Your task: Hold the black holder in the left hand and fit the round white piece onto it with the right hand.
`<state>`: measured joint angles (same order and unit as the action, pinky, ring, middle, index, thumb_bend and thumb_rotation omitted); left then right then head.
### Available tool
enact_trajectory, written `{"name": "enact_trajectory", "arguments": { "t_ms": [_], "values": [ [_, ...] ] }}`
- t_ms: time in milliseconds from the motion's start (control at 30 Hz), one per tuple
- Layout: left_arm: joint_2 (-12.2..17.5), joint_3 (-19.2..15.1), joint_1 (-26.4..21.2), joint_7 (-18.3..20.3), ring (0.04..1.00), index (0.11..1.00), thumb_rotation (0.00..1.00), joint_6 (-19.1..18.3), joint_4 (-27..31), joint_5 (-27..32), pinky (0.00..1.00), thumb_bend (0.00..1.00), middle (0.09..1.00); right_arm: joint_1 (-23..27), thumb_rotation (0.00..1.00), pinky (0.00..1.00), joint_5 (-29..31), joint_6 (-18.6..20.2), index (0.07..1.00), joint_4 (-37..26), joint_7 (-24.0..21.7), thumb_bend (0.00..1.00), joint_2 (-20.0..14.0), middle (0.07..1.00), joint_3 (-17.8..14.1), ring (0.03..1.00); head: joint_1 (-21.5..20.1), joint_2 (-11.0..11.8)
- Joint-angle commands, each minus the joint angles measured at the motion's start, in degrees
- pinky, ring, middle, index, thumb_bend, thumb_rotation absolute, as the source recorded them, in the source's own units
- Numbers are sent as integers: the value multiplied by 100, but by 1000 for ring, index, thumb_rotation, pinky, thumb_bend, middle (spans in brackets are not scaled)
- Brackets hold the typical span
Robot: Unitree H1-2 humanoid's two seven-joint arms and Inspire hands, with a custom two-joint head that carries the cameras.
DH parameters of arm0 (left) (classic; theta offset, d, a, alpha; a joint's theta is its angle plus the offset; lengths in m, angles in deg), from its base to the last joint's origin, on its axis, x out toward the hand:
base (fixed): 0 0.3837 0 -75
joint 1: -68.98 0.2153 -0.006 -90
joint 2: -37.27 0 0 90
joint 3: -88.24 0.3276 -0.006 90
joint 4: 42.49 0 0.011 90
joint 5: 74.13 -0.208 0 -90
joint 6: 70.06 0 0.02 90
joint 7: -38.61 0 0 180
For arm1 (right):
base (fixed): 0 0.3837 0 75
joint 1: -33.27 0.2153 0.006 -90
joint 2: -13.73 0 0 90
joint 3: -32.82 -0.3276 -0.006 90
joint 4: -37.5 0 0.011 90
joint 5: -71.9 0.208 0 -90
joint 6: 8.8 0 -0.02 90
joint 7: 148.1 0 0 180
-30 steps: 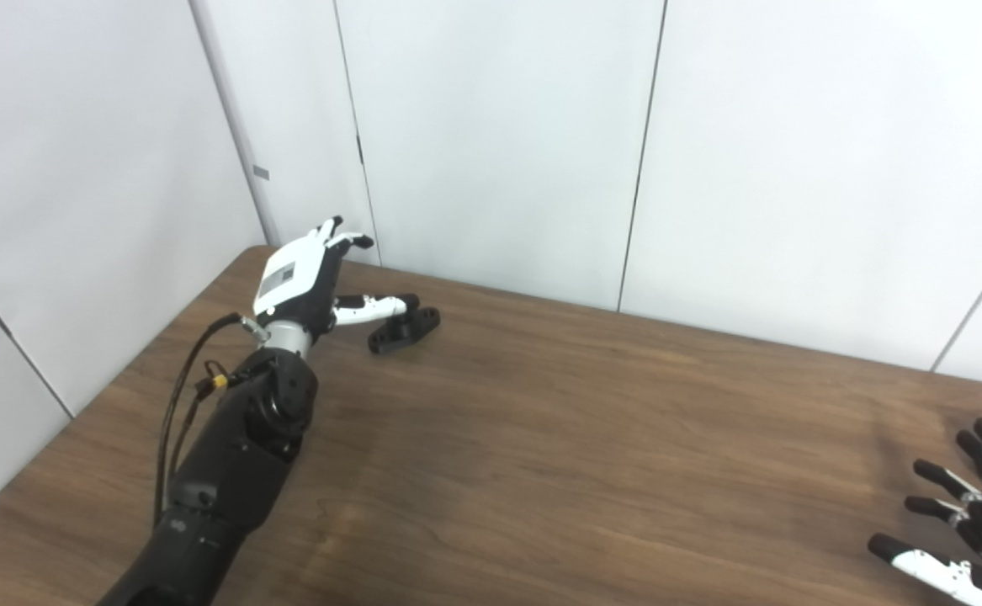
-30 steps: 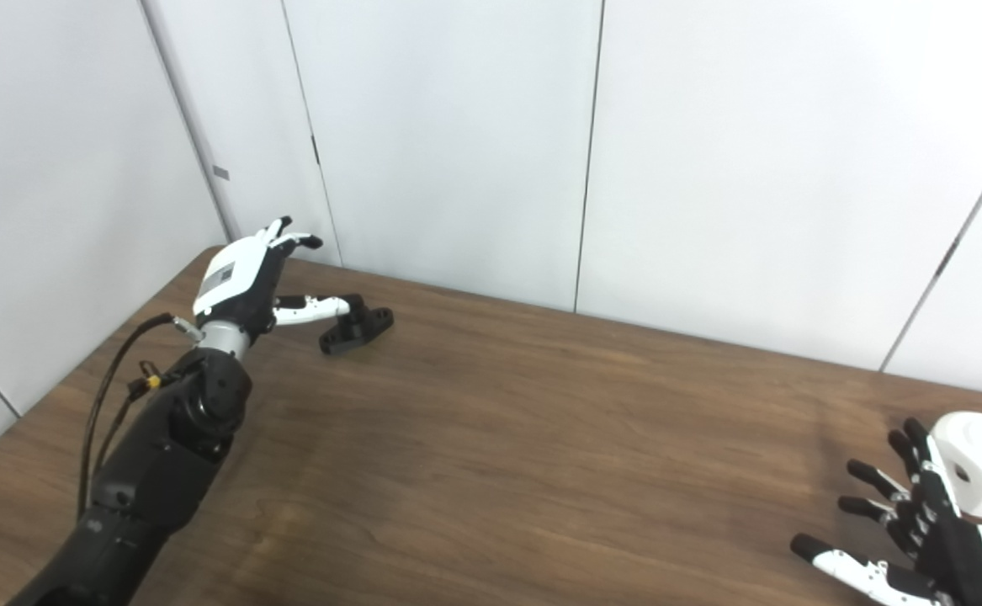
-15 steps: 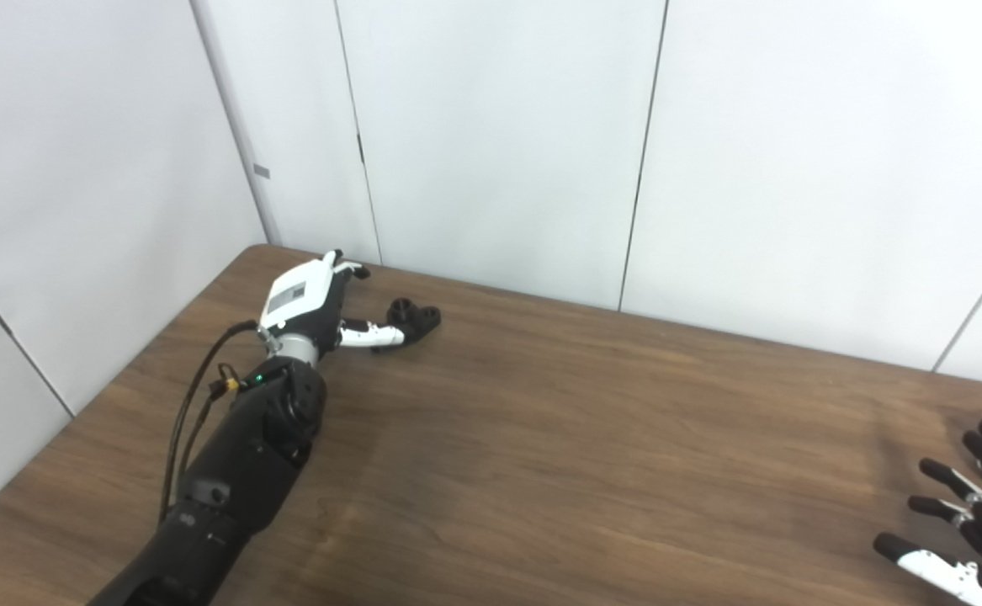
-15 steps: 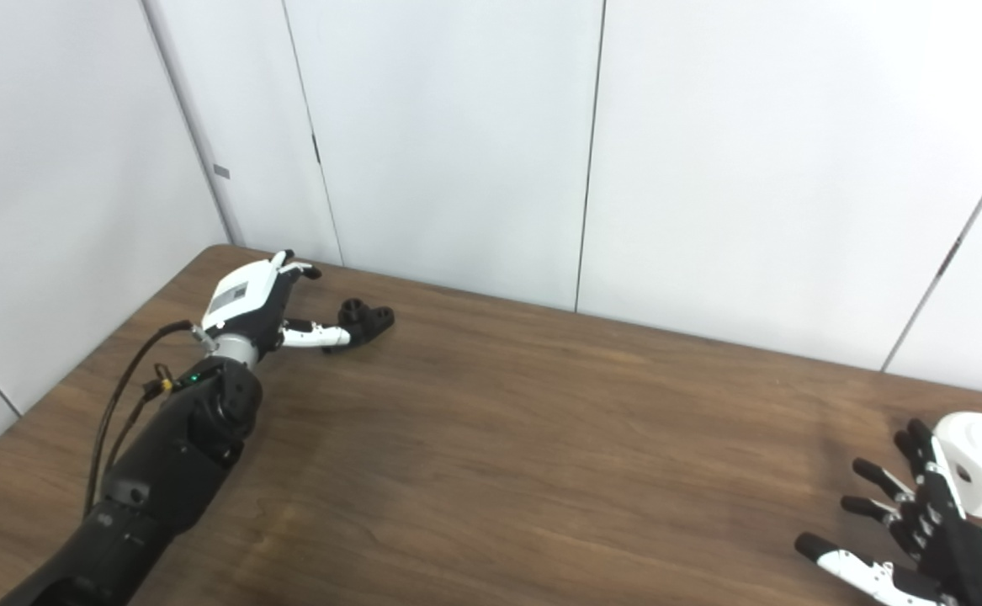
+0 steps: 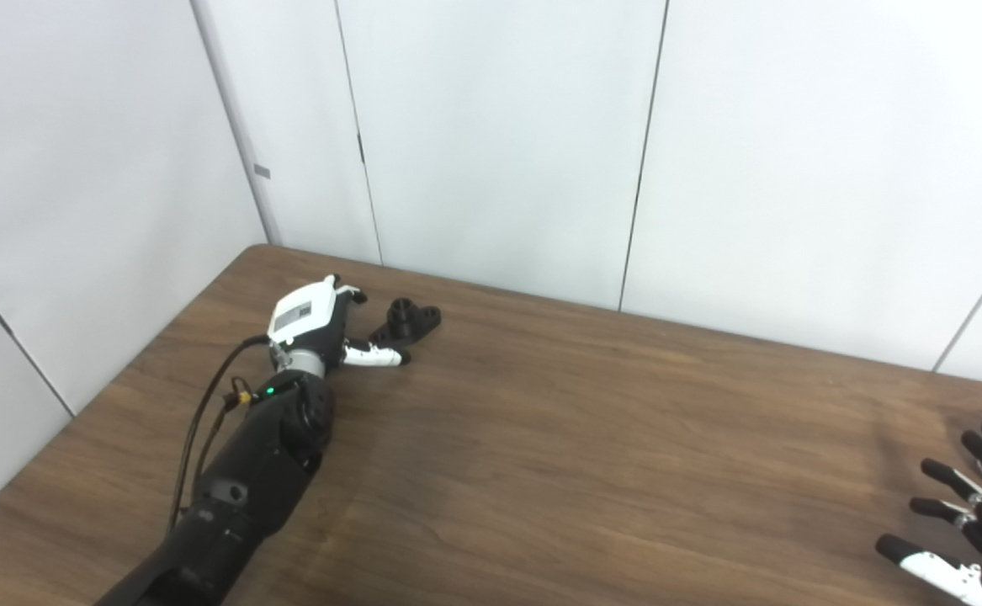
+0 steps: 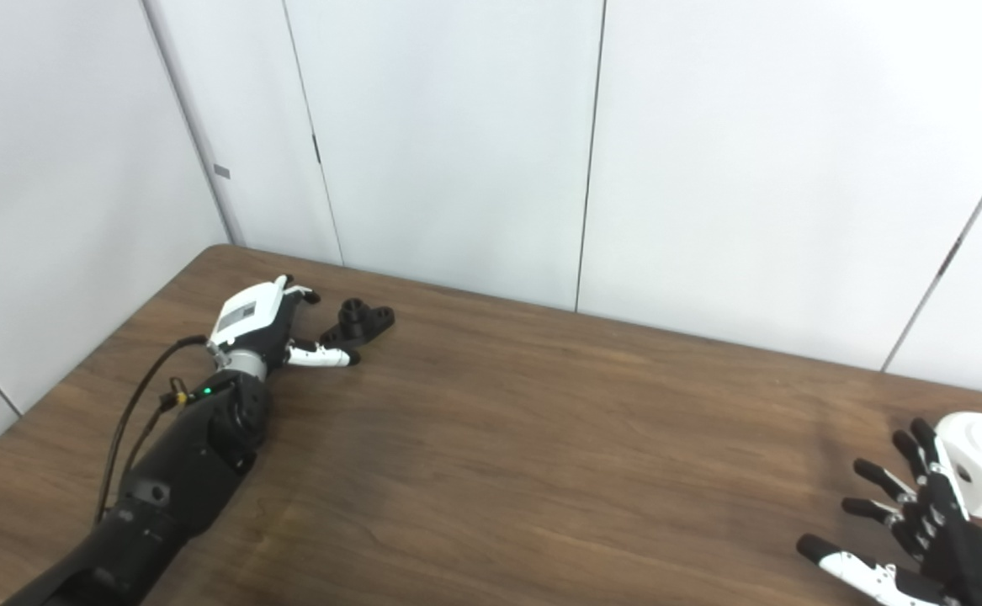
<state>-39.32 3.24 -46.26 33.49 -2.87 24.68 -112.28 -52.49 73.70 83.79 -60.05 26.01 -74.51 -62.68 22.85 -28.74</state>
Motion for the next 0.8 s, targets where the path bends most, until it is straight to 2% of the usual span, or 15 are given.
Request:
{"name": "enact_trajectory", "arguments": {
  "t_ms": [0, 167, 400, 567, 767],
  "values": [
    [48, -34, -327, -347, 1000, 811, 368, 196, -95, 16, 1000, 996, 1000, 82, 138, 673, 4, -161, 1000, -266, 8, 683, -83, 966, -52, 825, -17, -2],
    [-38, -22, -454, -688, 1000, 800, 349, 435, -519, 58, 1000, 972, 1000, 61, 113, 666, 20, -116, 1000, -345, 4, 681, -72, 968, -47, 823, -32, -3],
    [-176, -76, -619, -1090, 1000, 775, 350, 724, -1065, 327, 1000, 968, 1000, 27, 137, 694, -28, -31, 998, -455, 49, 689, -36, 971, -44, 830, -102, -29],
    [-273, -85, -702, -1236, 1000, 744, 339, 914, -1348, 525, 1000, 971, 1000, 8, 107, 678, -20, 42, 997, -524, 60, 679, -12, 969, -62, 829, -130, -54],
    [-289, 36, -738, -1306, 1000, 749, 318, 998, -1551, 574, 987, 944, 1000, -6, 156, 684, -13, 106, 999, -582, 56, 689, -23, 969, -79, 830, -180, -107]
  ]
}}
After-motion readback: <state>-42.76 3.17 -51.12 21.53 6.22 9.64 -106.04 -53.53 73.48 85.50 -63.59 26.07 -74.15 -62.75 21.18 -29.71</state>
